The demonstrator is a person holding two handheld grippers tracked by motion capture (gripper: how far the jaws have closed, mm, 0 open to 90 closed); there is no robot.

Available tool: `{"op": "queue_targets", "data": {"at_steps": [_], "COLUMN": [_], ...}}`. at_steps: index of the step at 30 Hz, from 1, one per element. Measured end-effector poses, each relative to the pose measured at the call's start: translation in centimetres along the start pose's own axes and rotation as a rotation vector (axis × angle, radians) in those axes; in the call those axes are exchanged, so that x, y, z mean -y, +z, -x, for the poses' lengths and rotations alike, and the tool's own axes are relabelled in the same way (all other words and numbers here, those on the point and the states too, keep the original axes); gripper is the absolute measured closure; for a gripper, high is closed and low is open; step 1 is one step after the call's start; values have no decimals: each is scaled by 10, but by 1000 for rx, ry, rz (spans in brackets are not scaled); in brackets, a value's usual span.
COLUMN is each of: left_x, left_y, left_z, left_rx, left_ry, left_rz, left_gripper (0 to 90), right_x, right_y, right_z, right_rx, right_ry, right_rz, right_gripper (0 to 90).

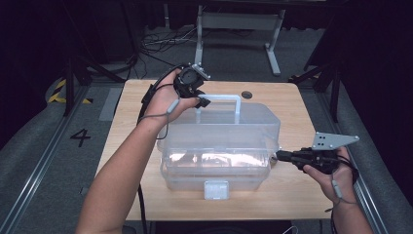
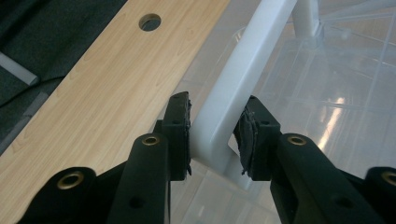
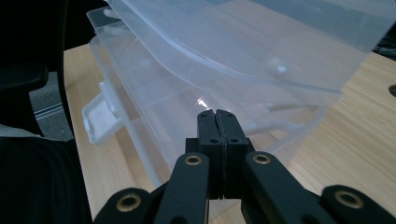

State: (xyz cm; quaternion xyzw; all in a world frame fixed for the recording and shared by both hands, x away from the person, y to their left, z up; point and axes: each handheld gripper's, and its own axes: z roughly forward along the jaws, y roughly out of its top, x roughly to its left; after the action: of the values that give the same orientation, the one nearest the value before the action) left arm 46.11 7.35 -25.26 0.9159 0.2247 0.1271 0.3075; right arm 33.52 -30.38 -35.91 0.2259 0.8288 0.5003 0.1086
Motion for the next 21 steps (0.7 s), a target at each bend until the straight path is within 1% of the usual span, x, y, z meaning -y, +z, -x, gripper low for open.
{"op": "queue_targets", "data": {"at_steps": [4, 5, 6, 10, 14, 16, 17, 18, 19, 20, 21], "left_x": [0, 0, 0, 1, 1, 2, 2, 1, 1, 1, 1], "left_y": [0, 0, 0, 0, 0, 1, 1, 1, 1, 0, -3], "left_z": [0, 0, 0, 0, 0, 0, 1, 3, 3, 5, 8], "left_rx": [4, 4, 3, 9, 7, 26, 34, 31, 31, 21, 7], "left_ry": [0, 0, -2, -7, -9, -7, -2, 9, 9, 17, 22], "left_rz": [3, 3, 3, 4, 4, 16, 18, 21, 21, 25, 43], "left_gripper": [674, 674, 674, 673, 673, 663, 622, 555, 503, 473, 451], "right_x": [1, 1, 1, 2, 1, 1, 1, 1, 1, 1, 1], "right_y": [5, 5, 7, 11, 12, 12, 12, 13, 13, 13, 13], "right_z": [0, 0, 1, 2, 3, 3, 2, 2, 2, 2, 2], "right_rx": [-12, -12, -5, -4, -5, -4, -3, -4, -3, -2, 0], "right_ry": [4, 4, 3, 8, 9, 9, 9, 10, 10, 10, 9], "right_rz": [37, 37, 52, 55, 53, 51, 48, 46, 47, 46, 47], "right_gripper": [900, 900, 900, 900, 900, 900, 900, 900, 900, 900, 900]}}
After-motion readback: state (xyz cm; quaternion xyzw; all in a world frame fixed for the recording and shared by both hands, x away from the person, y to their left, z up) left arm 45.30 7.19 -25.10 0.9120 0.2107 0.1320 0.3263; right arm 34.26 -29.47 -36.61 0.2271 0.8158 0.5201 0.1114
